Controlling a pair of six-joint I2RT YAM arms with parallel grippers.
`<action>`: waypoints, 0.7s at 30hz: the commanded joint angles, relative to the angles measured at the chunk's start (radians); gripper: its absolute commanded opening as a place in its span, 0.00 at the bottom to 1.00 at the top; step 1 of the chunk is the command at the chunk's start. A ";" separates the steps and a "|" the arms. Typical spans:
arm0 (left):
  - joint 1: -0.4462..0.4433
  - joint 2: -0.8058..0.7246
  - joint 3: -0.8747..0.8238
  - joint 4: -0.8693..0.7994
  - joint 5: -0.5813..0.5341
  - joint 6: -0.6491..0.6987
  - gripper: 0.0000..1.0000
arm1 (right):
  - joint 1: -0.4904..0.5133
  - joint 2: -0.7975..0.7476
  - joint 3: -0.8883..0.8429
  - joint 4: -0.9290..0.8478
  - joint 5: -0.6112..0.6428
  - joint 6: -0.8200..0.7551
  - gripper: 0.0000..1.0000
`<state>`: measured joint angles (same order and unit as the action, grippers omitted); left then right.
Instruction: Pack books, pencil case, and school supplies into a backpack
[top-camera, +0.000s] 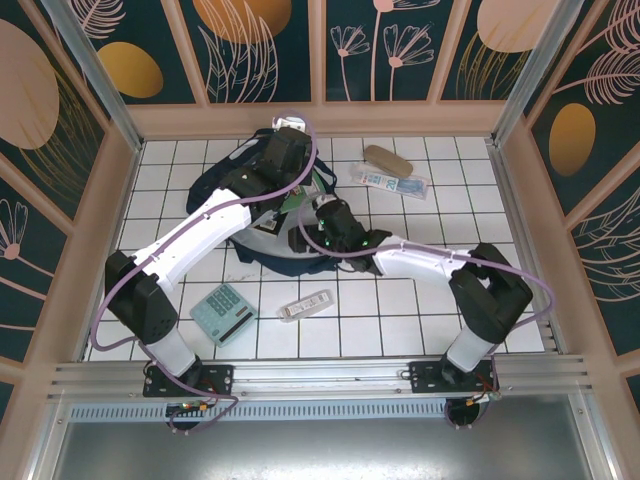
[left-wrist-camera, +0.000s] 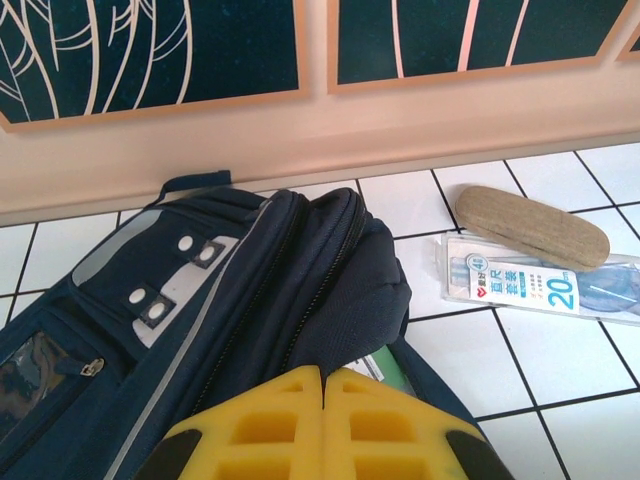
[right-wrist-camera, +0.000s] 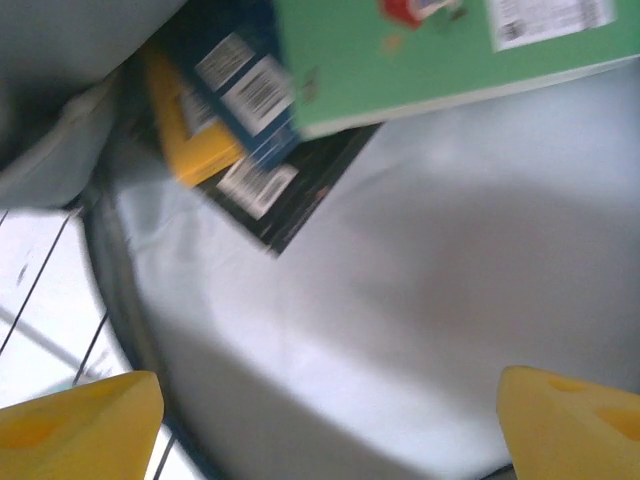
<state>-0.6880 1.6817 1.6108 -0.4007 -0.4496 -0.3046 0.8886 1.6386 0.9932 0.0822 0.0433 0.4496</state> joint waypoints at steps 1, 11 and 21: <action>0.001 -0.038 0.011 0.057 -0.022 0.001 0.00 | 0.094 -0.045 -0.040 0.086 -0.024 -0.060 0.86; 0.007 -0.048 0.007 0.022 -0.061 0.007 0.00 | 0.242 0.065 0.034 -0.015 -0.095 0.088 0.76; 0.005 -0.041 -0.012 -0.001 -0.028 0.012 0.00 | 0.305 0.129 0.060 -0.083 -0.121 0.378 0.56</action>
<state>-0.6880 1.6817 1.6073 -0.4210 -0.4599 -0.3042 1.1786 1.7580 1.0279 0.0250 -0.0704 0.7124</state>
